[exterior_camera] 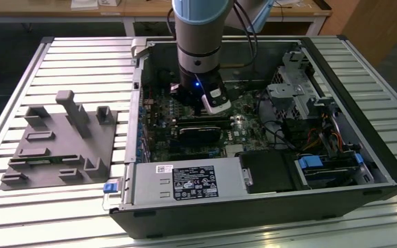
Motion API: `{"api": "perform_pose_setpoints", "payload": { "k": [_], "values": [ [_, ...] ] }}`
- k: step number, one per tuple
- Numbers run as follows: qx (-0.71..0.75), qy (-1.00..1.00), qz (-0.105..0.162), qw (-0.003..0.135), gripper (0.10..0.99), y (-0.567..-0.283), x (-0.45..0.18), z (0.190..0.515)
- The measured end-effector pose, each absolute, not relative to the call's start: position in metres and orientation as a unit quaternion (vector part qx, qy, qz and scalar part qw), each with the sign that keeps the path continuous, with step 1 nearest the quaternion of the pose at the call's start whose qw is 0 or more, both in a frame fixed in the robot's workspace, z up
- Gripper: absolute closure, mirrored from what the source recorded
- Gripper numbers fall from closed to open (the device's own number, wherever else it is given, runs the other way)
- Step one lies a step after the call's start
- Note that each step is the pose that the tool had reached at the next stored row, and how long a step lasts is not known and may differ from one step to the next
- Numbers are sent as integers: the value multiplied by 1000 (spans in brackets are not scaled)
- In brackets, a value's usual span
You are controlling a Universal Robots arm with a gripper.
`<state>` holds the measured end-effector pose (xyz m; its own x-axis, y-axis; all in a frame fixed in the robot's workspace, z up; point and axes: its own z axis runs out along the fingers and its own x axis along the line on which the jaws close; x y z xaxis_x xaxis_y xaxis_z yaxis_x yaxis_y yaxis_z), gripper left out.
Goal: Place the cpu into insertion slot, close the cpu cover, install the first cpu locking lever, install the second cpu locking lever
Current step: 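Install the second cpu locking lever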
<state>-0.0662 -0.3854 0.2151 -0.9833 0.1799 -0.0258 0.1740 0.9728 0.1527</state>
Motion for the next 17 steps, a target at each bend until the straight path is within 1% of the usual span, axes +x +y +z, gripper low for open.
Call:
{"api": "perform_pose_setpoints", "payload": {
  "k": [7,13,17],
  "values": [
    [89,992,83,19,980,-393,-69,210],
    [90,990,105,17,980,-397,-73,207],
    [90,989,114,16,980,-399,-76,204]
  ]
}}
